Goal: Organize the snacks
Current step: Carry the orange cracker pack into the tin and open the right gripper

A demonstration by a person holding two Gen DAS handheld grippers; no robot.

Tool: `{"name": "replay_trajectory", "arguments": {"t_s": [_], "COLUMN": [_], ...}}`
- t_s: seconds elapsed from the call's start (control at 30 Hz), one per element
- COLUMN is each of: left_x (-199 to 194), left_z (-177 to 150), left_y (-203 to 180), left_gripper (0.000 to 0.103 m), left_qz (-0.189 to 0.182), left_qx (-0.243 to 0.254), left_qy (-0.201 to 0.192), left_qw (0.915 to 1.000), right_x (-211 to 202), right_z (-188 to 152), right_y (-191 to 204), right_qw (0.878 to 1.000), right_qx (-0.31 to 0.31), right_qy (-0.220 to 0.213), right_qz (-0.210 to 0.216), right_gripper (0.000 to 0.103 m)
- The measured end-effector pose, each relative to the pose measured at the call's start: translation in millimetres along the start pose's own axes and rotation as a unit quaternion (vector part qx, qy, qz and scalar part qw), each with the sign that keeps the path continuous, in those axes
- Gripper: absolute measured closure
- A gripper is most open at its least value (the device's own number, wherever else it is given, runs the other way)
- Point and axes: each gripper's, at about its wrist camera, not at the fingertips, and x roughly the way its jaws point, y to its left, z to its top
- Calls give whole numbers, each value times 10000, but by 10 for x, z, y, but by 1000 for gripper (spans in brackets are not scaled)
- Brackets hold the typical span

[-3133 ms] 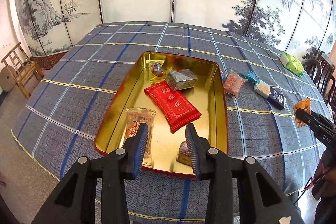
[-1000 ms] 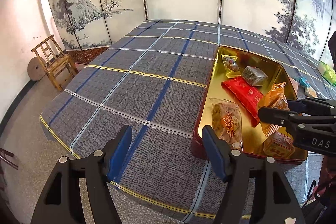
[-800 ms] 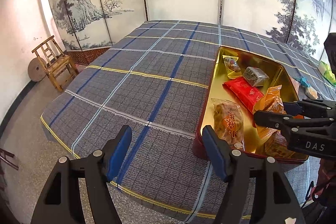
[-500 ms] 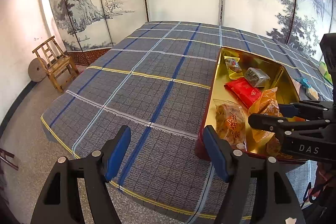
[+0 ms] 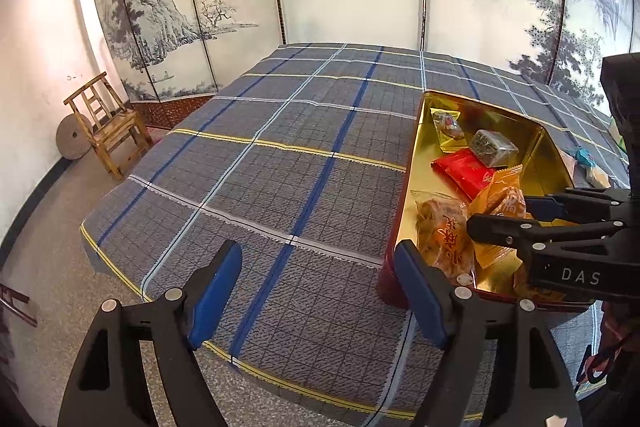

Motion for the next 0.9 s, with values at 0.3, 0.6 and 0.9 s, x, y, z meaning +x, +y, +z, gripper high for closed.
{"name": "replay_trajectory", "arguments": {"t_s": [0.3, 0.6, 0.9], "left_x": [4, 7, 5], "left_z": [-1, -5, -17], "left_y": [15, 17, 20], "left_gripper": [25, 25, 24], "left_qz": [-11, -9, -12], "left_qx": [-15, -15, -16], "left_qy": [-6, -5, -10], "left_qw": [10000, 10000, 10000], "right_x": [46, 72, 82], "right_z": [54, 105, 116], "right_y": [-26, -34, -41], "right_qw": [10000, 10000, 10000], "right_qx": [26, 36, 35], "right_qy": [4, 2, 22], "right_qz": [14, 32, 48], "right_gripper": [55, 53, 51]}}
